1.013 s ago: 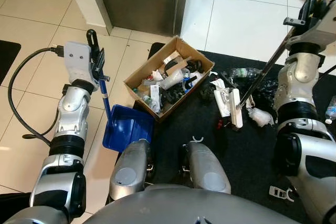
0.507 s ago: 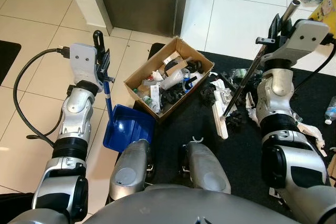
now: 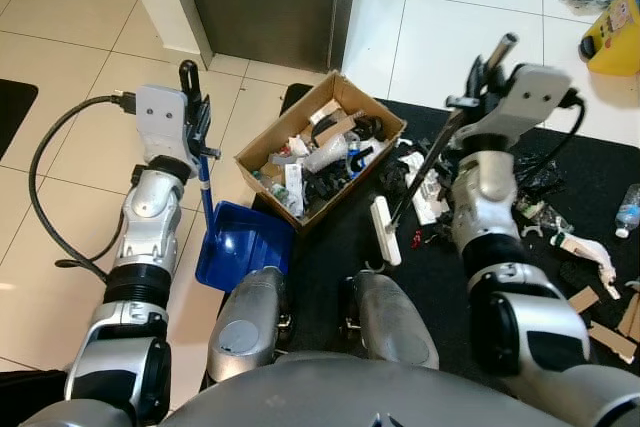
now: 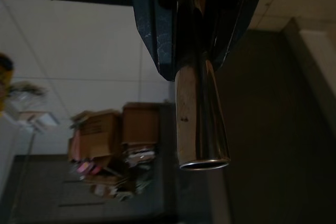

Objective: Sweep floor

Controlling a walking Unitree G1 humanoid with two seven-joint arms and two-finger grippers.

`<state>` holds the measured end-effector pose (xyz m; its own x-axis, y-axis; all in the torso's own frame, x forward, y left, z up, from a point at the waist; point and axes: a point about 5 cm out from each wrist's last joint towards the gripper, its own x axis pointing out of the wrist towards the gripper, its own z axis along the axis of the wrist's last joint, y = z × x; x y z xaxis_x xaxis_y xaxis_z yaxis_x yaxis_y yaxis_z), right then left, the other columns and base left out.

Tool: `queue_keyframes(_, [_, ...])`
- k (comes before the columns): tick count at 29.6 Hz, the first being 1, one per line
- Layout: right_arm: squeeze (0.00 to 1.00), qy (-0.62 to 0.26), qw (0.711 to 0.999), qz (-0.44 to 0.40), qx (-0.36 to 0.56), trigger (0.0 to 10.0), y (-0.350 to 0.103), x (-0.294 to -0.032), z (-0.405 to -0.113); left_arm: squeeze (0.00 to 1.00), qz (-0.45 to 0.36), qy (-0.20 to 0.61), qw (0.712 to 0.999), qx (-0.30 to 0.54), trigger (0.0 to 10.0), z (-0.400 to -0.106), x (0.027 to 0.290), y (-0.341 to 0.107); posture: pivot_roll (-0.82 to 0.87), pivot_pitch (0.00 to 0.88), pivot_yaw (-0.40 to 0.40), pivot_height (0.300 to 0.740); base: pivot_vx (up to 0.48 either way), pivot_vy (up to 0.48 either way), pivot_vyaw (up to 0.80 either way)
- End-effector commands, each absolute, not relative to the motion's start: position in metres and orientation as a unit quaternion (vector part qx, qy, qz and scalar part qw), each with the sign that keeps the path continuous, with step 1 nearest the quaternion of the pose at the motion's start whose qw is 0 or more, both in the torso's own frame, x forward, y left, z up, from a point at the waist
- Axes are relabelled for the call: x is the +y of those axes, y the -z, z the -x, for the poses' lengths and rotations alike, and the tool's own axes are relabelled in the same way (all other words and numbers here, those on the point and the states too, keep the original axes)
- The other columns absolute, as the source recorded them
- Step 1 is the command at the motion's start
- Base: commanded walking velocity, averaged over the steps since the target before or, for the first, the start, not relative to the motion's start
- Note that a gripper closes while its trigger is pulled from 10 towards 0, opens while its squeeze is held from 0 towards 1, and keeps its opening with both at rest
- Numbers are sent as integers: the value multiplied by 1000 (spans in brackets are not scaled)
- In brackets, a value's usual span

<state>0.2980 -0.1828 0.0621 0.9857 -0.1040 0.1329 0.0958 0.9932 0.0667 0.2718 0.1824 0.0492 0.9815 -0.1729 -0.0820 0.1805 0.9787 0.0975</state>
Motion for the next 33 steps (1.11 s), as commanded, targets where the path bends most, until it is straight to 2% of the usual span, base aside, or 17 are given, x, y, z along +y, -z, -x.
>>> queue_keyframes(1, [0,40,996,-31,-78,10000,-66,-177,-300,0,-33,95,995,24,10000,-271,169,-50,78,0,2,740,0,0,0])
queue_keyframes(10, [0,29,997,-16,-71,10000,-61,-175,-294,0,-22,103,994,23,10000,-270,155,-48,81,0,-6,740,0,0,0])
queue_keyframes(33, [0,27,997,-12,-74,10000,-62,-174,-292,0,-27,102,994,11,10000,-274,157,-56,77,0,0,740,0,0,0])
